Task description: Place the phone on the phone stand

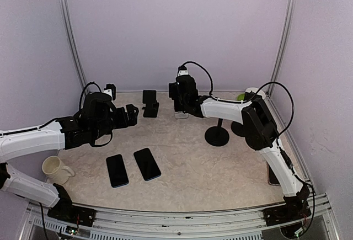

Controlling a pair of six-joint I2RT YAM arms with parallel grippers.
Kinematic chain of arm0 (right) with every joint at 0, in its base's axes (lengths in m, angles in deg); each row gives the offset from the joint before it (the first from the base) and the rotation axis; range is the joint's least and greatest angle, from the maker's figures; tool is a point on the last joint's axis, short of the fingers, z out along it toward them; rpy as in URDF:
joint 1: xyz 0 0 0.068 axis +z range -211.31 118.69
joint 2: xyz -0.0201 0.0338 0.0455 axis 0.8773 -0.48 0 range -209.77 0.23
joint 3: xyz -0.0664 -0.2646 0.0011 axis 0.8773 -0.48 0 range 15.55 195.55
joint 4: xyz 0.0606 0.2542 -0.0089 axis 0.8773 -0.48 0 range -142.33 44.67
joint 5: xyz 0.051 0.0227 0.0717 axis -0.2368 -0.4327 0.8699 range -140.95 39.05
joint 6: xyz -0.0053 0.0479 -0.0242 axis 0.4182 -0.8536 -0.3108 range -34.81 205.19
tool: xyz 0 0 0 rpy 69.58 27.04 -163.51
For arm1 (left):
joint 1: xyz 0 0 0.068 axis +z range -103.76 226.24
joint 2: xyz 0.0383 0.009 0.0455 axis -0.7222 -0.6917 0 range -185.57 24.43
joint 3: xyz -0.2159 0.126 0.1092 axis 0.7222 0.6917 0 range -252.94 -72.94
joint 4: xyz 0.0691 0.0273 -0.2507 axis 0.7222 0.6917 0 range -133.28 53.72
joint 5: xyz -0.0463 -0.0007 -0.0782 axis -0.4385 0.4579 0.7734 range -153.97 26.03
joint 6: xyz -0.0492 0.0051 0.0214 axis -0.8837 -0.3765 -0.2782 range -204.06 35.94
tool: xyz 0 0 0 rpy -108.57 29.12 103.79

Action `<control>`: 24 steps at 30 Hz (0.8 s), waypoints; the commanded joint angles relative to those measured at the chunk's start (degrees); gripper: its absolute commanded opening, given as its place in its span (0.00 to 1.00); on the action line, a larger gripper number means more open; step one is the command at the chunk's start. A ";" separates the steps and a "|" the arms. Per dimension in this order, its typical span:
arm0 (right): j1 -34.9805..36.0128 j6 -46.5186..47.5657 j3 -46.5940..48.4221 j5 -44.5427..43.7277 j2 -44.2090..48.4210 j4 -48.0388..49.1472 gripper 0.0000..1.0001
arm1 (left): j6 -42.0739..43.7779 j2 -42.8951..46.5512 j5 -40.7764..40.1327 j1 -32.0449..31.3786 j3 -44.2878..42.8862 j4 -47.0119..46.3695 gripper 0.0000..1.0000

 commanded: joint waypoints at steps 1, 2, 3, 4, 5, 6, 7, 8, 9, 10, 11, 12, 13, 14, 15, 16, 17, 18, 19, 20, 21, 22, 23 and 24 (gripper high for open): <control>-0.34 -0.62 -0.33 -0.29 -0.65 3.22 0.48 | 0.15 0.81 -0.74 -0.43 0.56 -0.17 0.99; -0.29 -0.61 -0.33 -0.26 -0.61 3.21 0.49 | 0.14 0.78 -0.73 -0.43 0.57 -0.21 0.99; -0.31 -0.69 -0.29 -0.21 -0.68 3.13 0.50 | 0.16 0.75 -0.73 -0.43 0.49 -0.26 0.99; -0.34 -0.58 -0.32 -0.23 -0.69 3.08 0.51 | 0.15 0.74 -0.67 -0.43 0.49 -0.22 0.99; -0.33 -0.58 -0.33 -0.19 -0.69 3.03 0.53 | 0.24 0.74 -0.67 -0.43 0.52 -0.26 0.99; -0.34 -0.55 -0.33 -0.17 -0.65 3.04 0.54 | 0.24 0.74 -0.73 -0.43 0.50 -0.20 0.99; -0.34 -0.53 -0.33 -0.14 -0.68 2.96 0.56 | 0.25 0.81 -0.74 -0.43 0.52 -0.19 0.99; -0.34 -0.50 -0.29 -0.16 -0.69 2.95 0.57 | 0.25 0.83 -0.78 -0.43 0.50 -0.18 0.99; -0.34 -0.41 -0.28 -0.16 -0.69 2.98 0.59 | 0.32 0.83 -0.82 -0.43 0.54 -0.25 0.99; -0.34 -0.41 -0.25 -0.16 -0.61 2.96 0.60 | 0.33 0.83 -0.82 -0.43 0.57 -0.26 0.99; -0.38 -0.43 -0.18 -0.06 -0.61 2.98 0.61 | 0.36 0.83 -0.82 -0.48 0.56 -0.26 0.99; -0.35 -0.38 -0.22 0.01 -0.52 2.94 0.62 | 0.31 0.71 -0.76 -0.44 0.56 -0.28 0.99; -0.34 -0.41 -0.20 0.01 -0.52 2.93 0.64 | 0.29 0.74 -0.74 -0.43 0.57 -0.26 0.99; -0.33 -0.32 -0.19 0.05 -0.47 2.94 0.65 | 0.25 0.74 -0.73 -0.43 0.56 -0.26 0.99; -0.35 -0.35 -0.24 -0.05 -0.49 2.88 0.65 | 0.27 0.74 -0.72 -0.43 0.56 -0.26 0.99; -0.34 -0.39 -0.14 -0.07 -0.51 2.85 0.66 | 0.25 0.74 -0.78 -0.43 0.67 -0.26 0.99; -0.34 -0.34 -0.15 -0.07 -0.50 2.91 0.67 | 0.23 0.74 -0.82 -0.43 0.65 -0.26 0.99; -0.34 -0.36 -0.16 0.00 -0.51 2.86 0.67 | 0.25 0.67 -0.82 -0.43 0.69 -0.33 0.99; -0.35 -0.41 -0.16 0.04 -0.52 2.85 0.68 | 0.23 0.73 -0.81 -0.43 0.67 -0.28 0.99; -0.34 -0.37 -0.16 0.06 -0.44 2.86 0.69 | 0.24 0.76 -0.82 -0.43 0.67 -0.26 0.99; -0.30 -0.36 -0.08 0.06 -0.45 2.86 0.69 | 0.25 0.79 -0.82 -0.43 0.65 -0.26 0.99; -0.36 -0.41 0.04 0.10 -0.51 2.85 0.70 | 0.25 0.85 -0.82 -0.43 0.71 -0.26 0.99; -0.34 -0.29 0.07 0.18 -0.52 2.85 0.72 | 0.23 0.80 -0.82 -0.43 0.73 -0.26 0.99; -0.34 -0.34 0.13 0.25 -0.58 2.85 0.73 | 0.25 0.82 -0.82 -0.43 0.78 -0.34 0.99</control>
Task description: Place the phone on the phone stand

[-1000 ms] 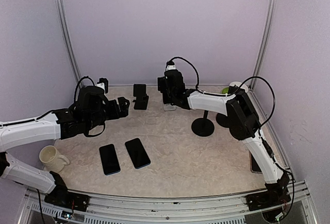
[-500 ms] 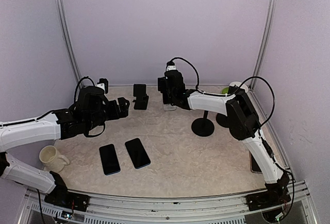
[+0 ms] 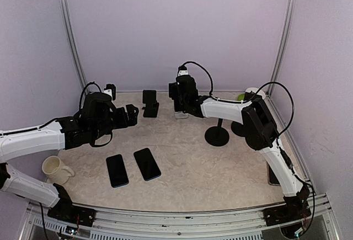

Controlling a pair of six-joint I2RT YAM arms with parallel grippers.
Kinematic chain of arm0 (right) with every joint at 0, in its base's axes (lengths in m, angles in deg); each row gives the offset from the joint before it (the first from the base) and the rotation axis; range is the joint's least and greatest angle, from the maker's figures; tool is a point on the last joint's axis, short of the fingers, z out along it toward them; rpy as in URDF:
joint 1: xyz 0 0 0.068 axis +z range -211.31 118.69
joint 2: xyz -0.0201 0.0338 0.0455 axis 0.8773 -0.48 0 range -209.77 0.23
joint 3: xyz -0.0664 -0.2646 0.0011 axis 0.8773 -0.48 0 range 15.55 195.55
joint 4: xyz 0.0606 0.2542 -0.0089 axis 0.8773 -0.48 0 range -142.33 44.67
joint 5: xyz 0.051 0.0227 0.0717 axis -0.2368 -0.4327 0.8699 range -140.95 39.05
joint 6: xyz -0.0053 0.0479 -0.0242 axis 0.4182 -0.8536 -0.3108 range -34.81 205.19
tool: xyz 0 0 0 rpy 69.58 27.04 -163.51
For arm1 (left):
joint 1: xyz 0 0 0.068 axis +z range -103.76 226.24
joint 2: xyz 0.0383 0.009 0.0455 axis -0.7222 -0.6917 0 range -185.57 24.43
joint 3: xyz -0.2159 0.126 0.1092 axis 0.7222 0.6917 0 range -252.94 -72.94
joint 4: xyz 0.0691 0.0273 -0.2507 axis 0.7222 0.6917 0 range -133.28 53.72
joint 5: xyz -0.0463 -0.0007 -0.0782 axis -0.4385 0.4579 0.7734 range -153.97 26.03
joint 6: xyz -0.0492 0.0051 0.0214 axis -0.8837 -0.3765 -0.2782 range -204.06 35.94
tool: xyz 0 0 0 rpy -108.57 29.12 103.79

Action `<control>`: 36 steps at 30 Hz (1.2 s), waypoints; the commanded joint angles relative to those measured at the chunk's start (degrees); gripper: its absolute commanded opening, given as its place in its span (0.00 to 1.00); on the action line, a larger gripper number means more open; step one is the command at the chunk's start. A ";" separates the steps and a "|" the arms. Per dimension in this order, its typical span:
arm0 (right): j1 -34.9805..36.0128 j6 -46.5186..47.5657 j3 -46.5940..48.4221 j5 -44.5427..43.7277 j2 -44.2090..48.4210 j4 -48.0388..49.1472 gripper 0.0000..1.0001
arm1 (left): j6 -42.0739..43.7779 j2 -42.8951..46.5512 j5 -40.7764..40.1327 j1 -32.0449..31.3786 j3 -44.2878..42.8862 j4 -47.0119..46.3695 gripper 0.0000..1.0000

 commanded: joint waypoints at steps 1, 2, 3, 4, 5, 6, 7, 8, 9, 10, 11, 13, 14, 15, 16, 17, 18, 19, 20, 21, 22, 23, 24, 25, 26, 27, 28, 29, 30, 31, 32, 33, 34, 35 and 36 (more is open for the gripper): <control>-0.30 -0.15 0.19 0.32 -0.56 2.80 0.74 | 0.22 0.83 -0.82 -0.43 0.77 -0.36 0.99; -0.30 -0.16 0.32 0.32 -0.64 2.82 0.74 | 0.20 0.83 -0.90 -0.43 0.79 -0.35 0.99; -0.30 -0.13 0.41 0.45 -0.69 2.79 0.75 | 0.18 0.83 -0.91 -0.43 0.87 -0.35 0.99; -0.30 -0.16 0.52 0.41 -0.73 2.71 0.75 | 0.10 0.83 -0.92 -0.43 0.93 -0.35 0.99; -0.30 -0.10 0.65 0.49 -0.74 2.67 0.76 | 0.14 0.81 -0.91 -0.43 0.98 -0.35 0.99; -0.30 -0.16 0.76 0.52 -0.80 2.57 0.77 | 0.10 0.92 -0.93 -0.43 1.04 -0.35 0.99; -0.30 -0.14 0.85 0.58 -0.90 2.52 0.78 | 0.04 0.96 -0.97 -0.43 1.13 -0.35 0.99; -0.30 -0.15 1.08 0.68 -0.95 2.35 0.79 | 0.05 0.99 -1.00 -0.43 1.19 -0.35 0.99; -0.30 -0.09 1.22 0.74 -0.99 2.22 0.80 | 0.05 1.08 -0.98 -0.43 1.23 -0.40 0.99; -0.30 -0.12 1.25 0.93 -1.00 2.12 0.82 | 0.04 1.05 -0.99 -0.43 1.24 -0.43 0.99; -0.31 -0.13 1.34 0.99 -1.00 2.18 0.83 | 0.05 1.09 -1.00 -0.43 1.24 -0.44 0.99; -0.34 -0.11 1.34 1.18 -0.92 2.15 0.86 | -0.01 1.09 -0.99 -0.43 1.24 -0.44 0.99; -0.30 -0.13 1.34 1.26 -0.91 2.17 0.86 | 0.04 1.11 -1.00 -0.43 1.28 -0.44 0.99; -0.30 -0.10 1.38 1.32 -0.90 2.14 0.87 | 0.05 1.11 -1.00 -0.43 1.32 -0.44 0.99; -0.30 -0.12 1.43 1.31 -0.84 2.19 0.87 | 0.03 1.09 -0.98 -0.43 1.33 -0.44 0.99; -0.30 -0.10 1.47 1.39 -0.83 2.17 0.88 | 0.05 1.15 -0.99 -0.43 1.33 -0.48 0.99; -0.30 -0.10 1.50 1.43 -0.75 2.15 0.88 | 0.05 1.16 -1.00 -0.43 1.35 -0.44 0.99; -0.30 -0.09 1.48 1.49 -0.69 2.18 0.90 | 0.05 1.13 -1.00 -0.43 1.33 -0.44 0.99; -0.30 -0.11 1.48 1.59 -0.61 2.15 0.93 | 0.04 1.13 -1.00 -0.43 1.33 -0.45 0.99; -0.25 -0.13 1.43 1.63 -0.46 2.00 0.95 | 0.05 1.17 -0.95 -0.43 1.33 -0.43 0.99; -0.29 -0.09 1.43 1.76 -0.26 1.78 0.96 | 0.05 1.16 -0.97 -0.43 1.39 -0.48 0.99; -0.30 -0.13 1.43 1.82 -0.11 1.60 0.98 | -0.01 1.18 -0.97 -0.43 1.33 -0.47 0.99; -0.34 -0.12 1.35 1.89 0.14 1.42 0.99 | 0.02 1.25 -0.98 -0.43 1.35 -0.44 0.99; -0.30 -0.12 1.34 2.03 0.41 1.21 0.99 | 0.05 1.31 -1.05 -0.43 1.41 -0.44 0.99; -0.32 -0.12 1.31 2.12 0.71 0.92 1.00 | 0.05 1.23 -1.08 -0.43 1.43 -0.44 0.99; -0.30 -0.11 1.11 2.16 1.17 0.79 1.00 | 0.05 1.26 -1.11 -0.43 1.42 -0.44 0.99; -0.30 -0.09 0.82 2.28 1.57 0.70 1.00 | 0.03 1.27 -1.09 -0.43 1.41 -0.51 0.99; -0.30 -0.12 0.55 2.26 2.00 0.68 1.00 | 0.03 1.27 -1.09 -0.43 1.49 -0.59 0.99; -0.25 -0.09 0.21 2.27 2.44 0.67 1.00 | 0.03 1.20 -1.01 -0.43 1.51 -0.65 0.99; -0.23 -0.19 -0.14 2.32 2.91 0.53 1.00 | -0.05 1.18 -0.96 -0.43 1.50 -0.70 0.99; -0.17 -0.31 -0.45 2.33 3.43 0.46 1.00 | -0.06 1.11 -0.92 -0.43 1.50 -0.74 0.99; -0.08 -0.28 -0.82 2.40 3.99 0.33 1.00 | -0.04 1.09 -0.88 -0.43 1.55 -0.78 0.99; 0.02 -0.35 -1.18 2.35 4.46 0.18 1.00 | -0.09 1.08 -0.83 -0.43 1.51 -0.79 0.99; 0.17 -0.12 -1.47 2.28 5.03 0.06 1.00 | -0.04 1.09 -0.82 -0.43 1.50 -0.79 0.99; 0.33 0.11 -1.74 2.10 5.52 -0.06 1.00 | -0.04 1.06 -0.78 -0.43 1.50 -0.83 0.99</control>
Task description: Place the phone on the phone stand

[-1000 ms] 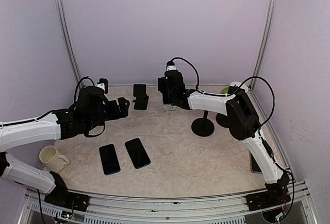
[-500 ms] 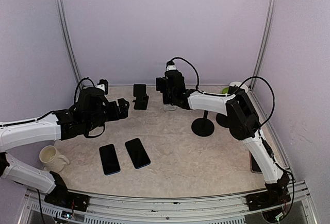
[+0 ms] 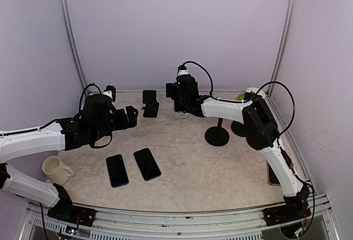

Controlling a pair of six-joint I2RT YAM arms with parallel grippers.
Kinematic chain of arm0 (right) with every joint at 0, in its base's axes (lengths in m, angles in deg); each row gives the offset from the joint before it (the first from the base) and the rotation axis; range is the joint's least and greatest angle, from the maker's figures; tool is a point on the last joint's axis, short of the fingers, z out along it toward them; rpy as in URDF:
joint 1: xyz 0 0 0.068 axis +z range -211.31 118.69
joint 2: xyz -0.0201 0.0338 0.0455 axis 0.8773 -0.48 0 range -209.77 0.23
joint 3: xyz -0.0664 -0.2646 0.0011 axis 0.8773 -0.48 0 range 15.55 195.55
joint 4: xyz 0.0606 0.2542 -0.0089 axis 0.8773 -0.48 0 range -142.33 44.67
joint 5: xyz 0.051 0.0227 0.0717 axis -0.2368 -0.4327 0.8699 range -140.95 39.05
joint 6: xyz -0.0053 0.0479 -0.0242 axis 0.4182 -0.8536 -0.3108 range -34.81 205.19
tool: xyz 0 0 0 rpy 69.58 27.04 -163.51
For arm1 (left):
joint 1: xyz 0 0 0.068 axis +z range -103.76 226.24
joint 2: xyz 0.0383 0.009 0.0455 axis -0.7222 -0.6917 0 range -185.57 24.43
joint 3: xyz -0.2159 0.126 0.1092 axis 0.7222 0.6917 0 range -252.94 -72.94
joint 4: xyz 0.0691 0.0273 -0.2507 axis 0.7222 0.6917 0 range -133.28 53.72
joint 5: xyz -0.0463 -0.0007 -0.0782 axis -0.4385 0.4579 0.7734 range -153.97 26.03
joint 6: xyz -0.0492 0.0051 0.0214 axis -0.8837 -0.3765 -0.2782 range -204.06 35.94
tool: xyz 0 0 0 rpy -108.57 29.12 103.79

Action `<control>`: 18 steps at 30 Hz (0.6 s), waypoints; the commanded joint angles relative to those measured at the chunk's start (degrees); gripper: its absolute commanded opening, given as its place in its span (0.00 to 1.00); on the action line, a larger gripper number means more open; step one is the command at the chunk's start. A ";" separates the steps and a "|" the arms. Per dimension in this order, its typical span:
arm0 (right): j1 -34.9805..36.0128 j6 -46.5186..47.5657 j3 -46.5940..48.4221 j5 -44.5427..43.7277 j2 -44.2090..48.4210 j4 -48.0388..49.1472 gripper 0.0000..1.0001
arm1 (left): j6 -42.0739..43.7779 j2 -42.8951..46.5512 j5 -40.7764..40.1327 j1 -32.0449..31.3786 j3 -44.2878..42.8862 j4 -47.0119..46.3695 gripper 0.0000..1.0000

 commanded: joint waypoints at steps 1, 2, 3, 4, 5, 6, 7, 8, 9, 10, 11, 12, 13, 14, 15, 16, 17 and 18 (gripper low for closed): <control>0.53 0.35 -1.42 -0.28 5.61 -0.49 1.00 | -0.03 0.98 -0.66 -0.42 0.67 -0.75 0.99; 0.73 0.66 -1.67 -0.51 6.14 -0.73 1.00 | -0.03 1.03 -0.67 -0.47 0.72 -0.79 0.99; 0.89 1.02 -1.80 -0.72 6.67 -1.05 1.00 | -0.04 1.05 -0.65 -0.44 0.74 -0.80 0.99; 1.13 1.14 -1.93 -0.92 7.26 -1.55 1.00 | -0.12 1.07 -0.67 -0.43 0.72 -0.75 0.99; 1.29 1.37 -2.07 -1.05 7.92 -2.01 1.00 | -0.10 1.14 -0.62 -0.43 0.72 -0.75 0.99; 1.48 1.44 -2.27 -1.19 8.57 -2.44 1.00 | -0.13 1.16 -0.59 -0.43 0.72 -0.81 0.99; 1.72 1.67 -2.65 -1.35 9.33 -2.81 1.00 | -0.17 1.16 -0.58 -0.43 0.74 -0.83 0.99; 1.94 1.93 -3.15 -1.26 10.10 -3.05 1.00 | -0.13 1.20 -0.58 -0.43 0.76 -0.83 0.99; 2.28 2.32 -3.68 -1.27 10.97 -3.23 1.00 | -0.20 1.23 -0.48 -0.43 0.80 -0.83 0.99; 2.49 2.61 -4.16 -1.28 11.81 -3.50 1.00 | -0.19 1.24 -0.49 -0.43 0.80 -0.88 0.99; 2.73 2.90 -4.52 -1.21 12.58 -4.02 1.00 | -0.19 1.22 -0.41 -0.43 0.92 -0.92 0.99; 2.98 3.30 -4.85 -1.17 13.42 -4.54 1.00 | -0.20 1.24 -0.37 -0.43 0.94 -0.92 0.99; 3.16 3.66 -5.16 -1.19 14.16 -5.21 1.00 | -0.25 1.25 -0.28 -0.43 0.96 -0.92 0.99; 3.31 3.82 -5.48 -1.36 14.99 -6.02 1.00 | -0.22 1.20 -0.20 -0.43 0.92 -1.00 0.99; 3.48 4.00 -5.97 -1.52 16.26 -6.74 1.00 | -0.22 1.24 -0.16 -0.43 0.92 -1.05 0.99; 3.61 4.10 -6.49 -1.53 16.89 -7.37 1.00 | -0.19 1.31 -0.03 -0.43 0.89 -1.14 0.99; 3.67 4.11 -7.16 -1.63 18.35 -8.09 1.00 | -0.20 1.33 -0.01 -0.43 0.96 -1.28 0.99; 3.67 3.99 -8.13 -1.76 19.41 -8.73 1.00 | -0.26 1.33 0.10 -0.43 0.97 -1.42 0.99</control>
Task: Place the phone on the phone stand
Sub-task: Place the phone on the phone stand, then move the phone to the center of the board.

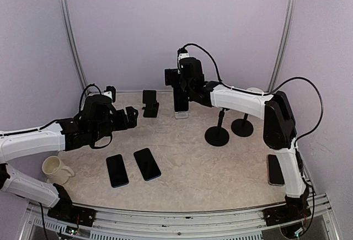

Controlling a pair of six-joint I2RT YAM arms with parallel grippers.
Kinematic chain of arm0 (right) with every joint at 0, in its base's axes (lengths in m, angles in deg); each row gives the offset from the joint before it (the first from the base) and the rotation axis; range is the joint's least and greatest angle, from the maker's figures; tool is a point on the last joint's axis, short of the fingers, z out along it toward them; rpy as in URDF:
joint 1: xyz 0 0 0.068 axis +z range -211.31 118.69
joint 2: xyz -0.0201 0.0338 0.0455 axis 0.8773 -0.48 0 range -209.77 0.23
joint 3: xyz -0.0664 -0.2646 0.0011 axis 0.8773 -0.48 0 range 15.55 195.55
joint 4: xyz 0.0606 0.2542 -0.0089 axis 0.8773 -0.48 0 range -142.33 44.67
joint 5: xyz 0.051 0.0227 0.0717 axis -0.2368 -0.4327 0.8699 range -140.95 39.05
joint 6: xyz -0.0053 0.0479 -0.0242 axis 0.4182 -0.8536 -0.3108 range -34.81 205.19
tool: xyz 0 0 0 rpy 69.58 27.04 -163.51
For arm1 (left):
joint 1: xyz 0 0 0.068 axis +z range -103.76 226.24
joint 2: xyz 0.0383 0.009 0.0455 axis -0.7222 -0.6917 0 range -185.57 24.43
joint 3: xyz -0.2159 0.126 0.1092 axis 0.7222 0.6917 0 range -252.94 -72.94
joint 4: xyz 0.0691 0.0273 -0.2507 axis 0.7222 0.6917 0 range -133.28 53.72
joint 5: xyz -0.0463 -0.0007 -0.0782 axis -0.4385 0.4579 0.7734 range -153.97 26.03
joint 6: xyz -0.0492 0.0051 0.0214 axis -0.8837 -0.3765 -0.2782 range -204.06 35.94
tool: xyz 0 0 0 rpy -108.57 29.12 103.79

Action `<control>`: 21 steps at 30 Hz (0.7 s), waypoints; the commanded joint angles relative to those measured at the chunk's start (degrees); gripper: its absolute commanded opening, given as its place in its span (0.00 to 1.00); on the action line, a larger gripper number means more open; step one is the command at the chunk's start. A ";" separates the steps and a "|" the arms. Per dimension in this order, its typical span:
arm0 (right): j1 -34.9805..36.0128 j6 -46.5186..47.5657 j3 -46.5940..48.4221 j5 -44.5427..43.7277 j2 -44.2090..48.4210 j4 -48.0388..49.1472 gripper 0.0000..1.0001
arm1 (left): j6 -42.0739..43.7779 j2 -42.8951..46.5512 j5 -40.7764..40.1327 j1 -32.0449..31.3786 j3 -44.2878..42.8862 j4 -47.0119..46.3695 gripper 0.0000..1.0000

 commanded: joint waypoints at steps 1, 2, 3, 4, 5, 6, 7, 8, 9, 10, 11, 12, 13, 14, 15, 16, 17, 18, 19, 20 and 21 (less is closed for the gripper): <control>0.62 0.87 -3.37 -1.30 6.88 -4.27 1.00 | -0.12 1.29 0.10 -0.43 0.67 -1.41 0.99; 0.61 0.91 -4.31 -1.32 8.19 -4.78 1.00 | -0.16 1.21 0.23 -0.43 0.68 -1.59 0.99; 0.62 0.82 -5.42 -1.27 9.43 -5.22 1.00 | -0.20 1.12 0.42 -0.43 0.65 -1.74 0.99; 0.62 0.60 -6.28 -1.19 10.76 -5.83 1.00 | -0.17 0.98 0.55 -0.43 0.60 -1.94 0.99; 0.62 0.42 -7.12 -1.18 11.95 -7.19 1.00 | -0.18 0.80 0.82 -0.43 0.54 -2.08 0.99; 0.58 0.13 -7.83 -1.23 13.04 -8.35 1.00 | -0.19 0.58 0.97 -0.43 0.50 -2.11 0.99; 0.54 -0.15 -8.51 -1.52 14.27 -9.44 1.00 | -0.21 0.44 1.14 -0.43 0.40 -2.19 0.99; 0.53 -0.49 -9.42 -1.70 15.41 -10.50 1.00 | -0.26 0.25 1.31 -0.43 0.21 -2.31 0.99; 0.47 -0.79 -10.53 -1.87 16.81 -11.26 1.00 | -0.30 0.08 1.52 -0.43 0.16 -2.47 0.99; 0.40 -1.15 -11.85 -2.01 18.11 -11.92 1.00 | -0.31 -0.10 1.67 -0.43 0.10 -2.65 0.99; 0.25 -1.61 -13.31 -1.95 19.76 -12.46 1.00 | -0.26 -0.23 1.84 -0.43 0.06 -2.82 0.99; 0.08 -2.18 -14.91 -1.83 21.41 -12.77 1.00 | -0.32 -0.37 1.94 -0.43 0.01 -3.00 0.99; -0.17 -2.77 -16.77 -1.53 23.14 -13.00 1.00 | -0.28 -0.52 2.17 -0.43 -0.07 -3.13 0.99; -0.51 -3.44 -18.49 -1.21 25.01 -13.25 1.00 | -0.19 -0.71 2.29 -0.48 -0.16 -3.26 0.99; -0.84 -4.34 -20.95 -1.13 26.62 -13.56 1.00 | -0.18 -0.81 2.36 -0.52 -0.27 -3.33 0.99; -1.20 -4.79 -22.64 -1.09 28.44 -13.82 1.00 | -0.13 -1.00 2.46 -0.52 -0.41 -3.34 0.99; -1.62 -5.17 -24.19 -1.15 30.06 -14.18 1.00 | -0.07 -1.20 2.55 -0.52 -0.45 -3.38 0.99; -1.89 -5.40 -25.71 -1.26 32.15 -14.50 1.00 | 0.02 -1.27 2.60 -0.52 -0.53 -3.42 0.99; -2.19 -5.52 -27.13 -1.62 33.57 -15.01 1.00 | 0.09 -1.42 2.68 -0.52 -0.68 -3.55 0.99; -2.47 -5.88 -28.25 -2.09 34.88 -15.65 1.00 | 0.16 -1.57 2.77 -0.52 -0.86 -3.60 0.99; -2.72 -6.18 -29.38 -2.62 36.09 -16.56 1.00 | 0.18 -1.69 2.86 -0.52 -0.95 -3.65 0.99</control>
